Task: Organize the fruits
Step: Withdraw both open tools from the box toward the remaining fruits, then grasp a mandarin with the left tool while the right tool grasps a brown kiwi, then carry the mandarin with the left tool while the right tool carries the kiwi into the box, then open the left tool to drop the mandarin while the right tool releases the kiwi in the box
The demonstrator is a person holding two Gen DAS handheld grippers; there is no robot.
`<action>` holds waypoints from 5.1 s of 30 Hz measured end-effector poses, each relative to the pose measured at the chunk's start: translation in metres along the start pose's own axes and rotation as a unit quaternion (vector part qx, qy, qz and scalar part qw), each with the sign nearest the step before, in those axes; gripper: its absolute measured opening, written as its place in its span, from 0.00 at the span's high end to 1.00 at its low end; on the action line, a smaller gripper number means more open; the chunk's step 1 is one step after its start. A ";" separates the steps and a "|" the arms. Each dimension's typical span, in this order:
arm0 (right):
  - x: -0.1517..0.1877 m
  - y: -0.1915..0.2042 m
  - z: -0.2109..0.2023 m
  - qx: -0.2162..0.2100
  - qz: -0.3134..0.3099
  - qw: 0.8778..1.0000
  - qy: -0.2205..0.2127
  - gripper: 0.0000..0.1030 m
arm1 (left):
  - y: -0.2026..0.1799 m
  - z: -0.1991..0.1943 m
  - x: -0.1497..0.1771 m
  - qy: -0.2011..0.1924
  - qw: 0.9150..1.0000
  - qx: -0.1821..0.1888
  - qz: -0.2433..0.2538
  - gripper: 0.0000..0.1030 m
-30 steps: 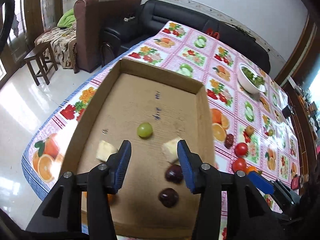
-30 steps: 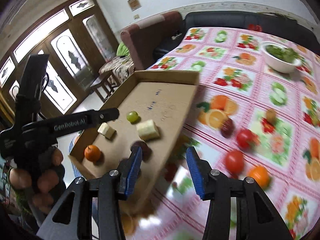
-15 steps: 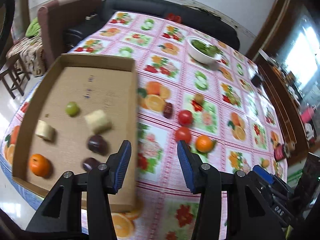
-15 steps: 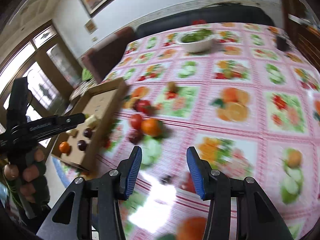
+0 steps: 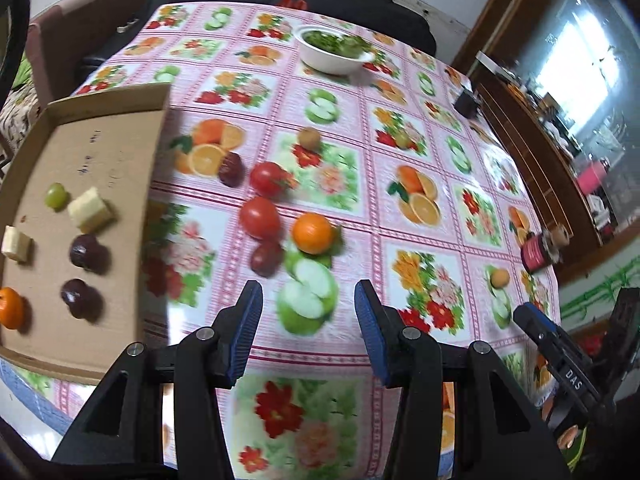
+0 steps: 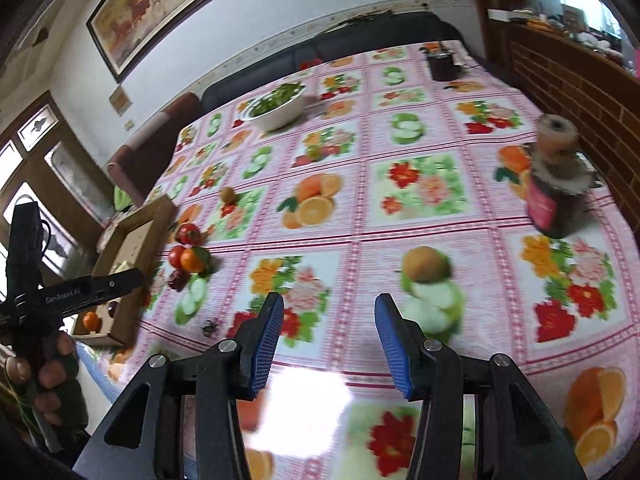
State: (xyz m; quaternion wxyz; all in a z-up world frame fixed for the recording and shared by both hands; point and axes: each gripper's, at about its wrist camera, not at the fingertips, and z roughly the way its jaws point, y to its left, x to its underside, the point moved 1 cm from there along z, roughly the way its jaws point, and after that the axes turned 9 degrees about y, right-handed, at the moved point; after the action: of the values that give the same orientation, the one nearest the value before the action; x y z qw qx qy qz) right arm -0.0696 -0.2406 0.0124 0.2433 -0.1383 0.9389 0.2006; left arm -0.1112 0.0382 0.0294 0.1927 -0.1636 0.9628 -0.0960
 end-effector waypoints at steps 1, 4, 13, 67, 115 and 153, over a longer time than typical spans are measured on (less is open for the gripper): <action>0.001 -0.003 -0.002 0.004 0.001 1.000 -0.002 0.51 | -0.003 0.000 0.002 0.001 1.000 0.001 0.004 0.55; 0.002 -0.010 -0.005 0.017 0.005 1.000 -0.006 0.51 | -0.008 0.002 0.004 0.002 1.000 0.006 0.012 0.55; -0.002 -0.022 -0.002 0.019 0.019 1.000 -0.009 0.51 | -0.007 0.013 0.002 0.013 1.000 0.017 0.011 0.55; -0.036 0.084 0.032 -0.030 -0.081 0.996 0.014 0.73 | 0.035 -0.014 -0.017 -0.042 0.995 -0.086 -0.021 0.71; -0.058 0.280 0.087 -0.141 -0.222 0.964 0.047 0.73 | 0.176 -0.046 -0.022 -0.085 0.968 -0.188 -0.140 0.71; -0.073 0.361 0.239 -0.108 -0.269 0.945 0.151 0.74 | 0.255 0.008 -0.079 0.008 0.961 -0.190 -0.199 0.70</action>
State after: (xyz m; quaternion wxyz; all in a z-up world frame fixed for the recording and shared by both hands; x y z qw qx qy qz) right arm -0.0405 0.1952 -0.0300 0.1269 -0.4398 0.8652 0.2048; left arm -0.1097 0.3020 -0.0145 0.1278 -0.3845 0.9128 0.0506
